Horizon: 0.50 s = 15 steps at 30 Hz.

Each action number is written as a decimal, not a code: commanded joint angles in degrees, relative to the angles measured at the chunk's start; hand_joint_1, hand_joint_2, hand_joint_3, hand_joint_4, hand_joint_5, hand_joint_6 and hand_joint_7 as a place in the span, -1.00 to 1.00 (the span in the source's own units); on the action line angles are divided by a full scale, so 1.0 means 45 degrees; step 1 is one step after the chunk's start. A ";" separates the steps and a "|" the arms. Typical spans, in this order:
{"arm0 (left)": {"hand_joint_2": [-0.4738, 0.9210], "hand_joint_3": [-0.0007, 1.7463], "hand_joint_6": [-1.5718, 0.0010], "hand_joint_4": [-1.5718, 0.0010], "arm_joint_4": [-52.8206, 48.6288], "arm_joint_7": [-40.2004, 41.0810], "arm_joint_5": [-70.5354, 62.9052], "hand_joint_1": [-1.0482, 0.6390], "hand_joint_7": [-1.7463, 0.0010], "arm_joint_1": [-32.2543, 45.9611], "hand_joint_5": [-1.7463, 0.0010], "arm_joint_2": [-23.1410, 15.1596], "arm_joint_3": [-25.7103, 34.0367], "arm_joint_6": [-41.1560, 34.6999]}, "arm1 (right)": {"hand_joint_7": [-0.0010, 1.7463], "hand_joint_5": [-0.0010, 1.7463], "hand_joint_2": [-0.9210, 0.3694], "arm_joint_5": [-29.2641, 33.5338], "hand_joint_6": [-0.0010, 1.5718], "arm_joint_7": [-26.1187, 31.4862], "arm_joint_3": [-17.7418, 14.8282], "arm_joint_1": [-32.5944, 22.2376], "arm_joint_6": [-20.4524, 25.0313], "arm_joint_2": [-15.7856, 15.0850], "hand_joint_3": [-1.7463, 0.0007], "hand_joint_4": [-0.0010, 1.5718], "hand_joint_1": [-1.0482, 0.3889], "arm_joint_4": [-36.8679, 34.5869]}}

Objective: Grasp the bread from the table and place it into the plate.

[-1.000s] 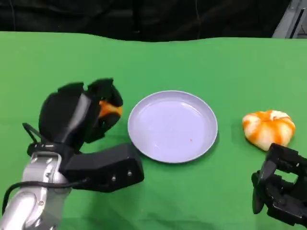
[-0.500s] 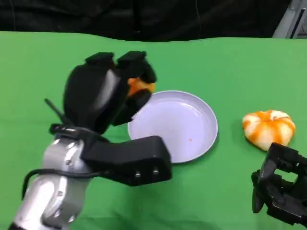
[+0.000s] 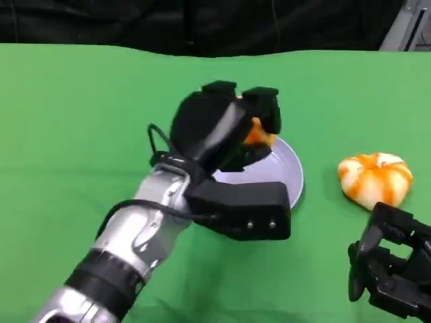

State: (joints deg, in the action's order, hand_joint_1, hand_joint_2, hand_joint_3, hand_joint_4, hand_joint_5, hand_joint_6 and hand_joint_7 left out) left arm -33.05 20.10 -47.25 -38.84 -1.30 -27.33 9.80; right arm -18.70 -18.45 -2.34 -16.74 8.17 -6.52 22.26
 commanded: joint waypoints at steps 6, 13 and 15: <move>1.00 -0.69 0.25 0.37 -0.4313 0.1357 0.0117 0.06 -0.39 -0.1353 -0.61 0.0165 -0.0738 0.1247 | 0.88 1.00 -0.72 -0.0182 -0.13 0.0051 0.0020 -0.0106 -0.0096 0.0012 -0.03 0.05 0.43 0.0306; 1.00 -0.32 0.77 0.95 -0.2852 -0.2087 -0.0083 -0.77 0.98 -0.0843 0.98 -0.0755 -0.1451 -0.0036 | 0.85 1.00 -0.71 -0.0339 -0.10 -0.0063 -0.0048 -0.0016 -0.0092 -0.0018 -0.03 0.05 0.42 0.0208; 1.00 -0.18 0.95 0.99 -0.2068 -0.3039 -0.0141 -0.90 1.00 -0.0663 1.00 -0.1016 -0.1596 -0.0525 | 0.82 1.00 -0.69 -0.0446 -0.08 -0.0195 -0.0077 0.0013 -0.0287 -0.0001 -0.07 0.05 0.43 0.0036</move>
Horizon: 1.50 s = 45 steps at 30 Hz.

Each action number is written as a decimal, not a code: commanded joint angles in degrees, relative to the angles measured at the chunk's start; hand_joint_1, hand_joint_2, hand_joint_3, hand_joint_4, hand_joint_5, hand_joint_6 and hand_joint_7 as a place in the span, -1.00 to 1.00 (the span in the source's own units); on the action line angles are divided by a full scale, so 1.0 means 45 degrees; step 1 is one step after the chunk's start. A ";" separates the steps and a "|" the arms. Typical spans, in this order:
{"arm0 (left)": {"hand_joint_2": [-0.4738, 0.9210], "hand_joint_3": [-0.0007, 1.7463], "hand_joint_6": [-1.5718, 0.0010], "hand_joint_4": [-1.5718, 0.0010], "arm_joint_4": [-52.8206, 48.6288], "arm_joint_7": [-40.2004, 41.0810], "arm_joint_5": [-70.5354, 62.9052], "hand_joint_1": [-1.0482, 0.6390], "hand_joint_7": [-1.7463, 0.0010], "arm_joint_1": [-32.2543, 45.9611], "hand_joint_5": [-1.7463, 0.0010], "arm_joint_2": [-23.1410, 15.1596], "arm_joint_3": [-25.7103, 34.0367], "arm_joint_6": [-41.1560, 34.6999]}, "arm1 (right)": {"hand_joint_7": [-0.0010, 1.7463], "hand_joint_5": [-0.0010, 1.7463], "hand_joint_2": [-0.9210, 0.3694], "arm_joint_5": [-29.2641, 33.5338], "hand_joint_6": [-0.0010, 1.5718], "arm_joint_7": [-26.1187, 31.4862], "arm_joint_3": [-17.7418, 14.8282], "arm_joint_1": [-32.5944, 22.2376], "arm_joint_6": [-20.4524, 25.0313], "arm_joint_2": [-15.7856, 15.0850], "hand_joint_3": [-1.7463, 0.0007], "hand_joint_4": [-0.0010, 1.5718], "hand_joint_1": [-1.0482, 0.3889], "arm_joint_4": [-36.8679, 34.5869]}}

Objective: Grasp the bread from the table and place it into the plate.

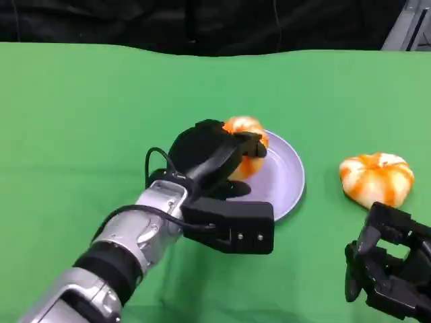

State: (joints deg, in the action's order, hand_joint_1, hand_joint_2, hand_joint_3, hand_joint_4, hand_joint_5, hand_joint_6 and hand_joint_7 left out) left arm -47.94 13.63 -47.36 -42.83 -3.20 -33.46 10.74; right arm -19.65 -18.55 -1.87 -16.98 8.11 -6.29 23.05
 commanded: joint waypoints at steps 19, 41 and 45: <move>1.00 -0.04 0.98 1.00 0.8900 -0.5634 0.1822 -1.00 0.99 0.3179 1.00 -0.2890 0.1752 -0.1731 | 0.86 1.00 -0.70 -0.0090 -0.11 -0.0160 -0.0162 0.0166 -0.0375 -0.0140 -0.09 0.04 0.45 -0.0380; 1.00 -0.25 0.52 0.49 0.8287 -0.3807 0.0084 -0.99 1.00 0.2687 0.99 -0.2595 0.1351 -0.1092 | 0.84 1.00 -0.78 -0.0101 -0.11 -0.0108 -0.0039 0.0003 -0.0534 -0.0016 0.03 0.06 0.45 -0.0242; 1.00 -0.30 0.57 0.39 0.8094 -0.3604 0.0188 -0.98 1.00 0.2731 0.96 -0.2360 0.1405 -0.1026 | 0.83 1.00 -0.78 0.0005 -0.11 -0.0156 -0.0043 0.0008 -0.0566 -0.0101 0.02 0.05 0.43 -0.0306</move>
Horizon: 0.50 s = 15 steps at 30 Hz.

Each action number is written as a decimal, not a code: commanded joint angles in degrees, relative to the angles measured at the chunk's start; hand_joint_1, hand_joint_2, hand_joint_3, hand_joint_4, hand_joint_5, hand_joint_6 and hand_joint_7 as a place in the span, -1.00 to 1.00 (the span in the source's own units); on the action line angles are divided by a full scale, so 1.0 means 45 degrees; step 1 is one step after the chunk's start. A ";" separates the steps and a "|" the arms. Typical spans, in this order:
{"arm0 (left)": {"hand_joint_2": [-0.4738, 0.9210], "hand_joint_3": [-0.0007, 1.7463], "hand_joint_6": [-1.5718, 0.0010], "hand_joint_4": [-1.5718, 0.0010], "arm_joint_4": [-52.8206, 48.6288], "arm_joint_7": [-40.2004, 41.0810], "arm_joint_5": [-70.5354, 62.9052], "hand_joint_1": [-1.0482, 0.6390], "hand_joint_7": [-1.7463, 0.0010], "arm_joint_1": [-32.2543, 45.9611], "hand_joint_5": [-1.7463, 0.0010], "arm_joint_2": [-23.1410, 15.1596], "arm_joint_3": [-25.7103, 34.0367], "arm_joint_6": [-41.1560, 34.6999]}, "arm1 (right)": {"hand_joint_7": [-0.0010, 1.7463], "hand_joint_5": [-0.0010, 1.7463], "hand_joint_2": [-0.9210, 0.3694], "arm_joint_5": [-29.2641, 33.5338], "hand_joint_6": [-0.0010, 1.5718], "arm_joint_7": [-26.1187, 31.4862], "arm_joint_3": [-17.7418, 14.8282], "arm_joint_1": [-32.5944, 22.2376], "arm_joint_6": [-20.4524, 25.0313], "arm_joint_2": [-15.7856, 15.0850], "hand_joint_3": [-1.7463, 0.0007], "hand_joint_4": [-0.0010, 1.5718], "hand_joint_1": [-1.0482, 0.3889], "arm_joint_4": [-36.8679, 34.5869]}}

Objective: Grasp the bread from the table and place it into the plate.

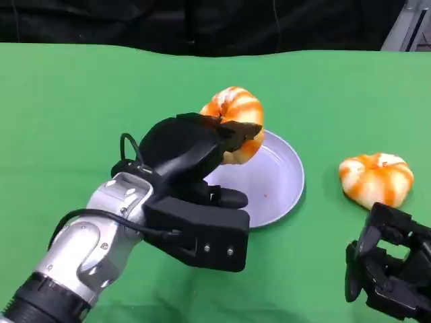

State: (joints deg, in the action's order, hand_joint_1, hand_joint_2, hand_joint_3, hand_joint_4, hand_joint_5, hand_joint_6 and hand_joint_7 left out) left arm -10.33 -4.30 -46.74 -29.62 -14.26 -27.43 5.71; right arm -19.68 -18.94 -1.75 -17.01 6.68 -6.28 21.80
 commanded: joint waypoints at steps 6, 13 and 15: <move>1.00 -0.31 0.64 0.36 -0.0514 0.0561 0.0028 -0.97 1.00 -0.0214 0.96 0.0108 0.0053 0.0395 | 0.81 1.00 -0.77 -0.0137 -0.11 -0.0093 -0.0113 -0.0004 -0.0130 -0.0089 0.02 0.04 0.43 -0.0003; 1.00 -0.27 0.67 0.52 -0.0767 0.0628 -0.0116 -0.97 0.99 -0.0257 1.00 -0.0055 -0.0005 0.0872 | 0.81 1.00 -0.76 -0.0006 -0.10 0.0013 -0.0049 -0.0073 -0.0120 -0.0082 0.03 0.03 0.41 0.0101; 1.00 -0.28 0.69 0.62 -0.0714 0.0414 -0.0003 -0.98 1.00 -0.0202 1.00 -0.0022 0.0043 0.0802 | 0.81 1.00 -0.76 0.0025 -0.11 0.0032 -0.0037 -0.0099 -0.0068 -0.0114 0.04 0.03 0.40 0.0164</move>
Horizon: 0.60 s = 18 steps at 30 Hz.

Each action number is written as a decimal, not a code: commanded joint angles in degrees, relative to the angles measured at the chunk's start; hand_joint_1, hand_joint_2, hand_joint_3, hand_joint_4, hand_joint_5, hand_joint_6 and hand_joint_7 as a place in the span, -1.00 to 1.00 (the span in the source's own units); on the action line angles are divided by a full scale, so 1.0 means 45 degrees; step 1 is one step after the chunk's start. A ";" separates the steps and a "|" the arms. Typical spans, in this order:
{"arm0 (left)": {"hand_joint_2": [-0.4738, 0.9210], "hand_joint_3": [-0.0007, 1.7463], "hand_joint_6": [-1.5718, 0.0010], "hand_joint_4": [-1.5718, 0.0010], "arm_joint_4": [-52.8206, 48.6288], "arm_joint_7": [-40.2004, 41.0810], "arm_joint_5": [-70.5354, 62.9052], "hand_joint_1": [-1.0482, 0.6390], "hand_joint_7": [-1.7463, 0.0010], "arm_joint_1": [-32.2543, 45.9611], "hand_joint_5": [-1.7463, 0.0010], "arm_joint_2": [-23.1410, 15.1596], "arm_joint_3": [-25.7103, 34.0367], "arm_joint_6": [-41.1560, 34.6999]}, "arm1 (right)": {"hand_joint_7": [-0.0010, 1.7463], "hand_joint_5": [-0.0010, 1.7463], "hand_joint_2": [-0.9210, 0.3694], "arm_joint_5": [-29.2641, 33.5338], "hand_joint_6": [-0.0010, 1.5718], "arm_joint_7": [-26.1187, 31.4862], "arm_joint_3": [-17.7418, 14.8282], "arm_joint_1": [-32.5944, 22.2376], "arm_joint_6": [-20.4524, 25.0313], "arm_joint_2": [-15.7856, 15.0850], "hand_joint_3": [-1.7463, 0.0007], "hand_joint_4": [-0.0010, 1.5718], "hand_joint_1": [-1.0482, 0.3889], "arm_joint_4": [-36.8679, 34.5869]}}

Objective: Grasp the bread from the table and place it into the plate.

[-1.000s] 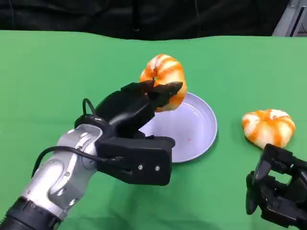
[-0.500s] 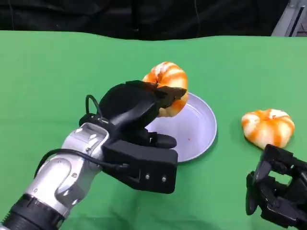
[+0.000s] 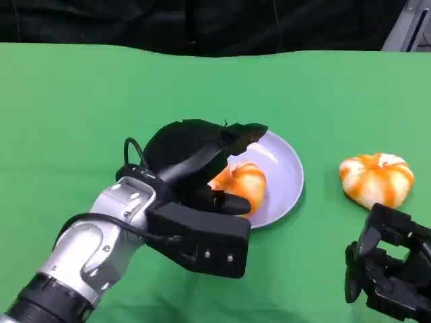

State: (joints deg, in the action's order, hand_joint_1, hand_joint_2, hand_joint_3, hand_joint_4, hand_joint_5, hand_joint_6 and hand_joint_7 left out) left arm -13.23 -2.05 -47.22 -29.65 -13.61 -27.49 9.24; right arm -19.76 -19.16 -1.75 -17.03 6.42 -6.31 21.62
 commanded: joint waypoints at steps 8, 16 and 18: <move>1.00 -0.29 0.76 0.76 0.0125 -0.0106 0.0116 -1.00 1.00 -0.0039 0.98 -0.0094 0.0104 -0.0209 | 0.82 1.00 -0.76 -0.0008 -0.11 0.0048 -0.0039 -0.0116 -0.0110 -0.0055 0.04 0.03 0.40 0.0178; 1.00 -0.26 0.76 0.72 0.0060 0.0311 -0.0321 -0.99 1.00 -0.0032 0.97 -0.0225 0.0002 -0.0133 | 0.79 1.00 -0.77 -0.0046 -0.09 0.0016 -0.0051 -0.0082 -0.0067 -0.0089 0.05 0.04 0.40 0.0165; 1.00 -0.26 0.75 0.71 0.0211 0.0281 -0.0124 -0.98 0.99 0.0100 0.97 -0.0171 0.0134 -0.0148 | 0.79 1.00 -0.77 -0.0049 -0.09 0.0007 -0.0041 -0.0102 -0.0066 -0.0092 0.05 0.04 0.40 0.0200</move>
State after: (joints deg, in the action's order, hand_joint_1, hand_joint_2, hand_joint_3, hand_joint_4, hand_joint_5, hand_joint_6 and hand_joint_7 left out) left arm -13.25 -1.60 -48.22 -29.64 -13.73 -27.50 8.69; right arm -19.64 -19.08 -1.71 -17.27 6.41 -6.31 21.76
